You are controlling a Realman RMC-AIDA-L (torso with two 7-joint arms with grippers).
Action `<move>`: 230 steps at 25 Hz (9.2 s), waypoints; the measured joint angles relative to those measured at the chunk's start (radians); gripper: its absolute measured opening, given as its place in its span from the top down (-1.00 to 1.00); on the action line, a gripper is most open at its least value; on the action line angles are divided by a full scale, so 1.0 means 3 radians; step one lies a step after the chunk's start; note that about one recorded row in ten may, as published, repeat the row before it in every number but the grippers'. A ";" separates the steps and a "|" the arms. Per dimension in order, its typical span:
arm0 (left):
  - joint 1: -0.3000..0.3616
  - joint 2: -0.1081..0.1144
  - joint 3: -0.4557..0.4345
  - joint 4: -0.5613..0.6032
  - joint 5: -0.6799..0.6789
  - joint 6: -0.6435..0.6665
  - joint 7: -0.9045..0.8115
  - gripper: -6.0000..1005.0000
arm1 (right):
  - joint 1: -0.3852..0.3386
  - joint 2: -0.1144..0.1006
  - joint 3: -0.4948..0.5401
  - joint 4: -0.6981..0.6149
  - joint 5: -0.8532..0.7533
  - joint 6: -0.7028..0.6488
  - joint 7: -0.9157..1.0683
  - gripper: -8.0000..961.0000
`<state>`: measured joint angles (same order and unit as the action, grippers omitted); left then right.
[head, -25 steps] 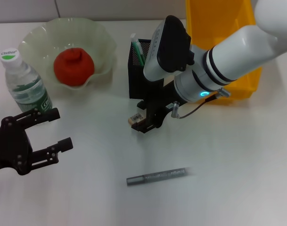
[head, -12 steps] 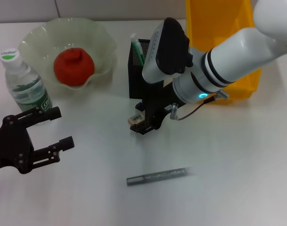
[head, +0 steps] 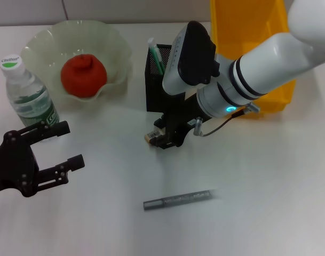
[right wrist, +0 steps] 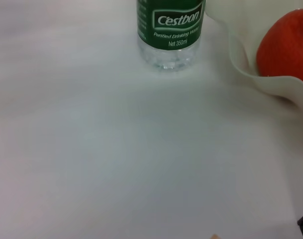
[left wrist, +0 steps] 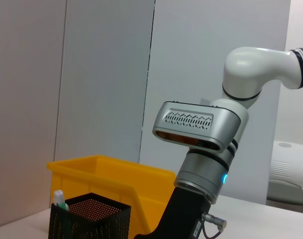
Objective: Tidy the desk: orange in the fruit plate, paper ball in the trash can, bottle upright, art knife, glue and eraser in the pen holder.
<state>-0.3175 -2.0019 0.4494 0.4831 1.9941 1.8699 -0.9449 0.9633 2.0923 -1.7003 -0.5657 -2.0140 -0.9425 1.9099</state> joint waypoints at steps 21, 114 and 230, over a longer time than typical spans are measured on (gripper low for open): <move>-0.0020 -0.0005 -0.0005 0.0000 0.0000 0.0000 0.0000 -0.53 | 0.0000 0.0000 -0.0003 -0.0006 0.0000 -0.0046 -0.0026 0.30; 0.0117 0.0020 -0.0012 -0.0005 0.0024 -0.0010 0.0125 -0.53 | -0.1241 -0.0036 0.1940 0.0130 0.1544 -0.1916 -0.2588 0.44; 0.0090 0.0021 0.0076 -0.0005 0.0036 0.0003 0.0089 -0.53 | -0.0618 -0.0173 0.2202 -0.1036 -0.0346 -0.2636 -0.0872 -0.59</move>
<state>-0.2906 -1.9957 0.4722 0.4816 2.0050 1.8707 -0.9181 0.7780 2.0403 -1.0397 -0.8766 -2.1177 -1.7333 1.6481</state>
